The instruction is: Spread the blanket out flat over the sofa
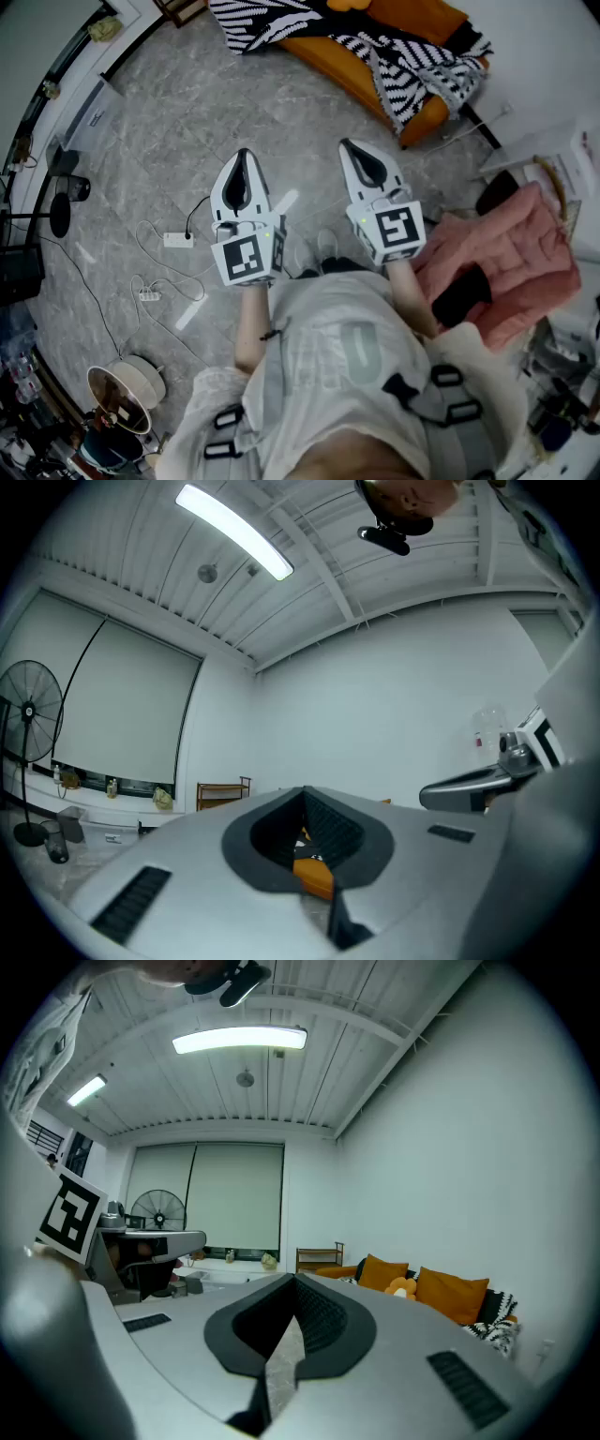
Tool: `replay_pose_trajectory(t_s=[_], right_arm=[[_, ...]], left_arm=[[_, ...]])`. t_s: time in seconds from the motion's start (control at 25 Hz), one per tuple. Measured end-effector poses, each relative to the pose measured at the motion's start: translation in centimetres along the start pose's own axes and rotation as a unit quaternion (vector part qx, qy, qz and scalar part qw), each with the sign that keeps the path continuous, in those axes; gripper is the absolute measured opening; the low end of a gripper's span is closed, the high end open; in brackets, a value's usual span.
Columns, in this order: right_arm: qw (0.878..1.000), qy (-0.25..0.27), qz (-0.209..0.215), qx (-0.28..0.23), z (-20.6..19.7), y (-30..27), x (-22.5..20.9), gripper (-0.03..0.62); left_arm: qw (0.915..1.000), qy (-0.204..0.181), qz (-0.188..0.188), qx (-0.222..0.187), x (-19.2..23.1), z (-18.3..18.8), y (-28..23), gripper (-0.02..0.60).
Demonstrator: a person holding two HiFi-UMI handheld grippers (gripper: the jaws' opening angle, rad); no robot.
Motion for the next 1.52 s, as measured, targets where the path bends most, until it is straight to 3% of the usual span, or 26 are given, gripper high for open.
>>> replay_pose_trajectory(t_s=[0.24,0.64,0.96,1.2,1.52], right_arm=[[1.0,0.005,0.003,0.001,0.1,-0.5,-1.2,0.005],[1.0,-0.019,0.015,-0.006,-0.7,-1.7,-4.0,0.005],[0.999,0.019,0.023,-0.032,0.1,-6.0,-6.3,0.006],[0.998,0.03,-0.004,-0.051,1.2,-11.7,-9.4,0.006],[0.998,0.025,-0.031,-0.043,3.2,-22.2,-14.1,0.006]], left_arm=[[0.9994,-0.01,0.011,0.03,-0.3,-0.4,-0.7,0.006],[0.9999,-0.004,0.013,0.003,-1.3,-0.3,-3.1,0.006],[0.9993,-0.003,0.03,-0.022,1.2,0.3,-7.0,0.006],[0.9978,-0.012,0.02,-0.061,3.6,1.3,-13.8,0.006],[0.9982,-0.012,0.007,-0.059,8.6,0.9,-26.1,0.006]])
Point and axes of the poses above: the fingertips, and each gripper's own axes: y backward along the fingers, x to its left, z out of its top, the point moved 6 cm from there along y, backward along the fingers, and after that the axes turned 4 degrees about -y, right-handed, at the moved point
